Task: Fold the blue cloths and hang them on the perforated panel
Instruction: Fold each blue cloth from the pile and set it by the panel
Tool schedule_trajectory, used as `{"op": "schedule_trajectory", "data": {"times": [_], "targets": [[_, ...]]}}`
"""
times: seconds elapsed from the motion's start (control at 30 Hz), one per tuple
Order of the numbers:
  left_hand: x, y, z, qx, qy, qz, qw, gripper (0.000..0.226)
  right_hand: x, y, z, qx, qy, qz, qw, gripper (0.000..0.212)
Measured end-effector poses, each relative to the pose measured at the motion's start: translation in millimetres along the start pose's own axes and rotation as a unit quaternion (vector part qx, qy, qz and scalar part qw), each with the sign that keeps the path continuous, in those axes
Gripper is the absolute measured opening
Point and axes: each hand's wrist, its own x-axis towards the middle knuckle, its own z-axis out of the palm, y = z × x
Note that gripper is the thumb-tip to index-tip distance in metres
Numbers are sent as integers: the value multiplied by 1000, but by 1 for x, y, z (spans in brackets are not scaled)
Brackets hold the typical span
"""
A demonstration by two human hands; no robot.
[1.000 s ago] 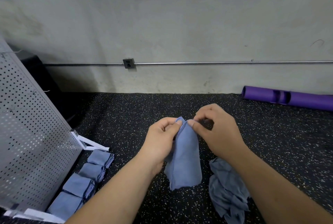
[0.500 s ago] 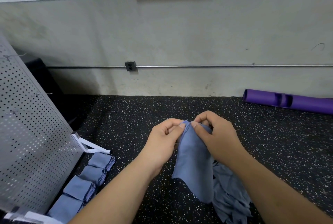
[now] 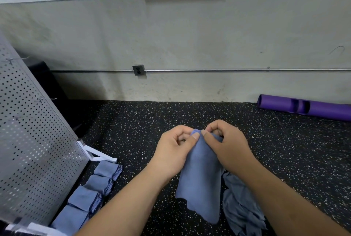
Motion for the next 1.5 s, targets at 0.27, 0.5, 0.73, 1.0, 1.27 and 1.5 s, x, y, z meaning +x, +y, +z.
{"op": "schedule_trajectory", "data": {"times": [0.27,0.5,0.73,1.0,1.27,1.5], "targets": [[6,-1,-10,42,26,24,999,3,-1,1,-4,19,-31,-11,999,13],[11,8,-32,144,-1,82,986,10,2,7,-13,-5,-116,-58,992,11],[20,27,-79,144,68,139,977,23,11,26,-37,-223,-168,-90,956,13],[21,30,-129,127,149,140,971,23,18,43,-64,-253,-103,-143,951,17],[14,19,-145,129,173,110,970,11,18,42,-68,-253,-18,-164,953,16],[15,14,-153,124,202,76,969,5,15,34,-71,-152,-26,-108,982,6]]}}
